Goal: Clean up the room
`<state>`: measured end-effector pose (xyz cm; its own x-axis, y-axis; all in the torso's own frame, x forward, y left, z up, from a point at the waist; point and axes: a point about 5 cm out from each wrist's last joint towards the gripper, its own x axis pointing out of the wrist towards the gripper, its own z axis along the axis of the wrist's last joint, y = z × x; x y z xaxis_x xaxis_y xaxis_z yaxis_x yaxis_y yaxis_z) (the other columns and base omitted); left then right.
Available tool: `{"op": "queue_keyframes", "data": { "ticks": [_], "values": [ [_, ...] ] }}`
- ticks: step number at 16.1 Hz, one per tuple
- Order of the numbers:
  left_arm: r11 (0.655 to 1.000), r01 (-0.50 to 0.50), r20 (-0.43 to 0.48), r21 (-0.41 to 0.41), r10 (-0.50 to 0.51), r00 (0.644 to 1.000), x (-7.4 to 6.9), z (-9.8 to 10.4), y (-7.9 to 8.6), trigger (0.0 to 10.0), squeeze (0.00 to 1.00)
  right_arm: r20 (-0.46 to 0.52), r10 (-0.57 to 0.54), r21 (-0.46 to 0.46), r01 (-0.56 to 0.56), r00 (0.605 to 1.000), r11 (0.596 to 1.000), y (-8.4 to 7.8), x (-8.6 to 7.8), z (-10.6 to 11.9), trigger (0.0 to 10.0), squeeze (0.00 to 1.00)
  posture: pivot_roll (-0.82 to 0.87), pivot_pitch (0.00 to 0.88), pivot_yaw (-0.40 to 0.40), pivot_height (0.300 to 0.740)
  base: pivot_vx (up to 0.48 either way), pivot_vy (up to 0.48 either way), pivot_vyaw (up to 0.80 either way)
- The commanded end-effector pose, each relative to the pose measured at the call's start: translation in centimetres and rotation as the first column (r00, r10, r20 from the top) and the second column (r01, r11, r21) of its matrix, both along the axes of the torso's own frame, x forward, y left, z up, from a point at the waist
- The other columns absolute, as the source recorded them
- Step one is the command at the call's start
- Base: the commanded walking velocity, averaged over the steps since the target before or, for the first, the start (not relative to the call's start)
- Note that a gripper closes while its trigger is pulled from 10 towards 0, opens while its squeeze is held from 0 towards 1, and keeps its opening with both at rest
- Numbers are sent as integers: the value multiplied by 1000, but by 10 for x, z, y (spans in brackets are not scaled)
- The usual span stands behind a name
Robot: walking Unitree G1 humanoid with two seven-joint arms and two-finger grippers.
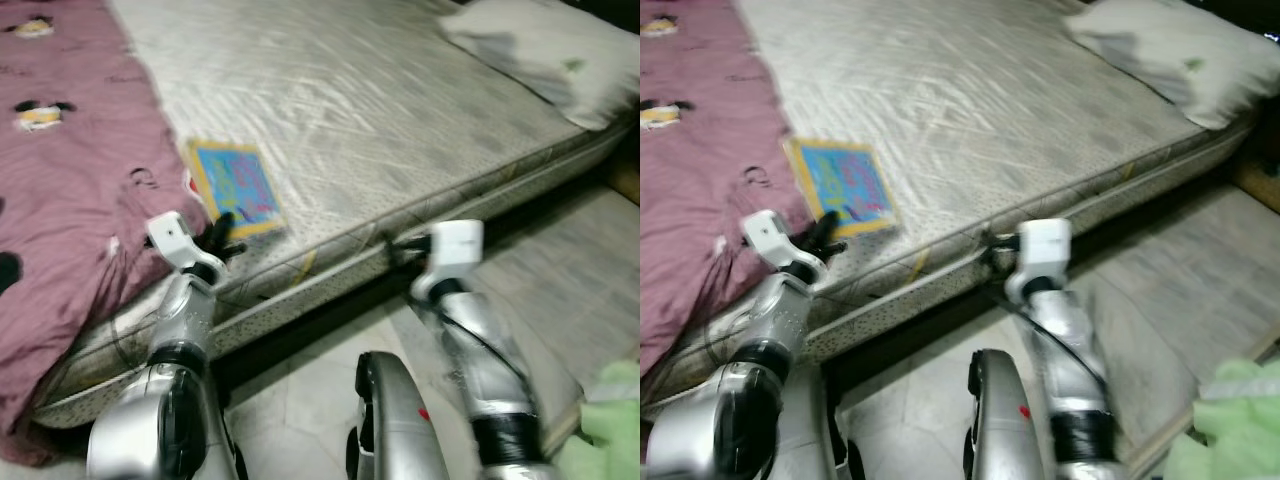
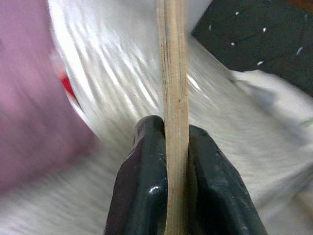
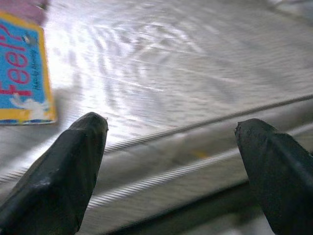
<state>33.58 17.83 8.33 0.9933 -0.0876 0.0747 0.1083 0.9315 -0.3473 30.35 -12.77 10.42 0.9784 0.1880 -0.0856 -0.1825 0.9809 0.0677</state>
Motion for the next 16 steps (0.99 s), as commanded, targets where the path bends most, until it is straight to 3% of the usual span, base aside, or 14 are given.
{"op": "queue_keyframes", "data": {
  "ticks": [1,3,5,6,7,8,10,11,12,16],
  "values": [
    [993,-11,82,117,2,997,-6,13,-2,0,0,7,29,25,-29,1000,999,10,3,-1,10000,0,106,0,-42,548,0,0,0],
    [973,0,113,230,-27,993,-43,12,-10,0,0,-35,16,101,-13,999,995,21,3,-12,10000,0,160,0,-25,548,0,0,0],
    [949,-36,92,315,7,996,-65,7,-3,0,0,-28,9,114,-6,1000,993,24,4,-15,10000,0,166,0,-17,548,0,0,0],
    [927,-78,73,366,55,996,-72,6,2,8627,0,-24,-8,121,11,1000,993,21,5,-17,10000,0,165,0,-16,548,0,0,0],
    [915,-91,80,394,65,995,-74,9,2,10000,0,-19,-17,124,20,1000,992,18,6,-17,10000,0,161,0,-16,548,0,0,0],
    [910,-91,78,405,65,995,-76,13,0,10000,0,-14,-21,123,23,1000,992,17,7,-17,10000,0,159,0,-16,548,0,0,0],
    [849,-108,103,517,64,993,-79,22,-7,10000,0,7,-46,120,45,999,992,6,9,-15,10000,0,148,0,-15,548,0,0,0],
    [841,-85,84,534,48,995,-79,20,-10,10000,0,16,-62,136,59,998,989,1,11,-14,10000,0,137,0,-14,548,0,0,0],
    [874,-2,65,487,-34,997,-79,17,-17,10000,0,22,-57,161,53,998,986,1,13,-12,10000,0,134,0,-14,548,0,0,0],
    [864,4,58,503,-39,998,-78,16,-23,10000,0,45,-33,181,25,998,983,6,15,-6,10000,0,130,0,-20,597,0,0,0]
  ]
}}
